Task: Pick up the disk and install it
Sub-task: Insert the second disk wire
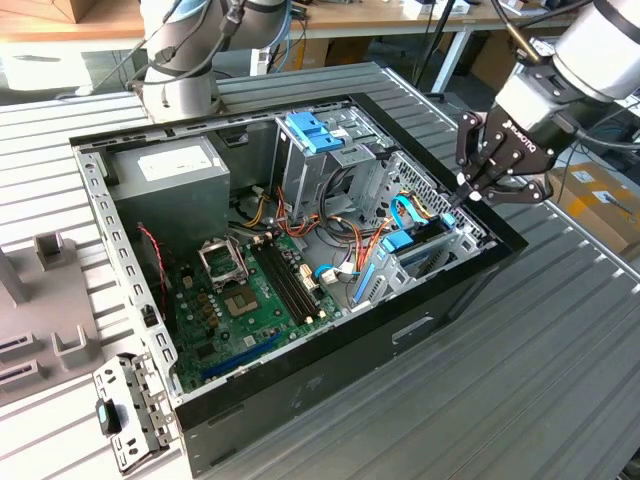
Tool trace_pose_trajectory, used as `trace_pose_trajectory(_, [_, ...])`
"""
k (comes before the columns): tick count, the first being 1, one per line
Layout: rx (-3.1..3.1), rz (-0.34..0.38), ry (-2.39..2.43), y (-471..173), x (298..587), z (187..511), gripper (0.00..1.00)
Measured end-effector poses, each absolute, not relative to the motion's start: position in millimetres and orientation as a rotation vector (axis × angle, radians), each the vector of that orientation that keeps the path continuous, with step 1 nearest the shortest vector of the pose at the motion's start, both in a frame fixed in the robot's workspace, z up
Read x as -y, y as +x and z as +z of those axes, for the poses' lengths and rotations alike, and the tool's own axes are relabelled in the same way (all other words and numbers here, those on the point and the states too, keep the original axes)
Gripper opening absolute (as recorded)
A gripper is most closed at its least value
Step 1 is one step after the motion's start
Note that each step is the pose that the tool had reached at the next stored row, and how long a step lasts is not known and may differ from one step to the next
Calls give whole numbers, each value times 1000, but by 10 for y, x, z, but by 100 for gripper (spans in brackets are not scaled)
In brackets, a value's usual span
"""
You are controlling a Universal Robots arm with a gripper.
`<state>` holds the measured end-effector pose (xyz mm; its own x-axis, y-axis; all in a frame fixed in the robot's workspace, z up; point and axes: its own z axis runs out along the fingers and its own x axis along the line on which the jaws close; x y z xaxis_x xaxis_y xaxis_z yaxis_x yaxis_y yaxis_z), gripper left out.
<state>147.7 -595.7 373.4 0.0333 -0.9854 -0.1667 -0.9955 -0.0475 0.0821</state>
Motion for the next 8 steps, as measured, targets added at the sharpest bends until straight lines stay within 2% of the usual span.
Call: trace_pose_trajectory(8, [-2128,275,-2217,1486,5957,3738,11])
